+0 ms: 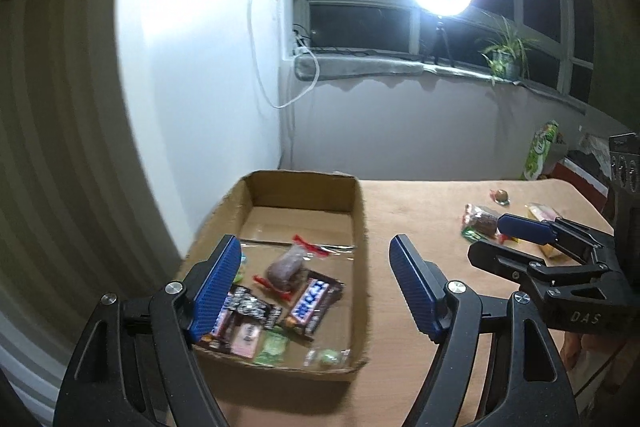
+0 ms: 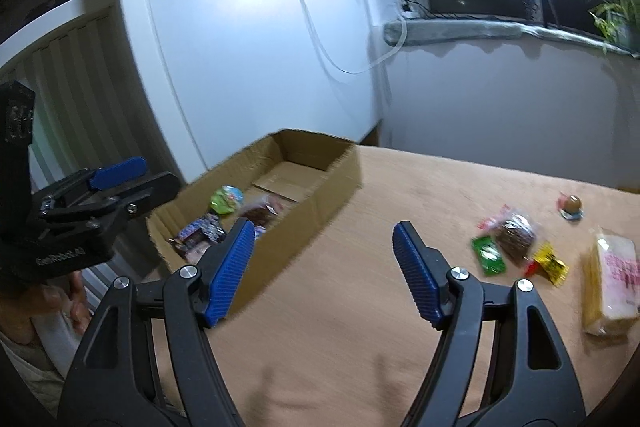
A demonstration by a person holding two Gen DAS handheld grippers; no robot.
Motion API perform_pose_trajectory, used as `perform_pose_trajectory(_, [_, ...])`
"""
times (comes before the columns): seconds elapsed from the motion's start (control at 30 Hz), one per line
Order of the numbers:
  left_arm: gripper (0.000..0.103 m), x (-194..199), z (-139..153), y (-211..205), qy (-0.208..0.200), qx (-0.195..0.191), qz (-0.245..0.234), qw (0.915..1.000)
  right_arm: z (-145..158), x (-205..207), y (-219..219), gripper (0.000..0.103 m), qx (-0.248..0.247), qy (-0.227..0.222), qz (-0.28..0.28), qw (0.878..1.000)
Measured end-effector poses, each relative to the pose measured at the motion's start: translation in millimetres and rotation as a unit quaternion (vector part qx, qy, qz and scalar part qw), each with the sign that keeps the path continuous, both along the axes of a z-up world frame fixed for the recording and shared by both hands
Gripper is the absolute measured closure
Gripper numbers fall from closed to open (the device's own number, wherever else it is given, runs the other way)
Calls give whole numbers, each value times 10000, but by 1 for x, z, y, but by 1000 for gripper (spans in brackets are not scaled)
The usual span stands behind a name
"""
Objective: Organize snacks
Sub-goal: 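Move both open tools back over the remaining snacks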
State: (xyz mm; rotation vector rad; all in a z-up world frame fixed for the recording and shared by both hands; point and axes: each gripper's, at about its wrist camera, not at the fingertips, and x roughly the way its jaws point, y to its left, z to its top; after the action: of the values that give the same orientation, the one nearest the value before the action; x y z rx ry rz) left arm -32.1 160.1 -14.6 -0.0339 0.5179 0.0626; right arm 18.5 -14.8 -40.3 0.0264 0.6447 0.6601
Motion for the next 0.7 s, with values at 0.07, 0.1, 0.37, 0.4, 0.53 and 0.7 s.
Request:
perform_pose_trajectory(0.07, [26, 4, -1, -10, 41, 22, -103, 9999, -5, 3, -16, 28, -85, 43, -198, 9998])
perform_pose_trajectory(0.1, [26, 6, -2, -17, 74, 28, -174, 9998, -9, 6, -26, 27, -137, 104, -310, 9994])
perform_pose_trajectory(0.37, [26, 31, -20, -74, 465, 88, -863, 9951, -49, 30, -103, 24, -497, 801, -1166, 9887])
perform_pose_trajectory(0.4, [26, 36, -23, -83, 543, 93, -977, 9937, -52, 33, -109, 24, -550, 876, -1214, 9872])
perform_pose_trajectory(0.53, [26, 55, -39, -116, 842, 93, -1368, 9870, -61, 41, -126, 24, -584, 1009, -1303, 9846])
perform_pose_trajectory(0.7, [26, 83, -58, -146, 1162, 115, -1693, 9786, -62, 57, -130, 24, -591, 1038, -1186, 9857])
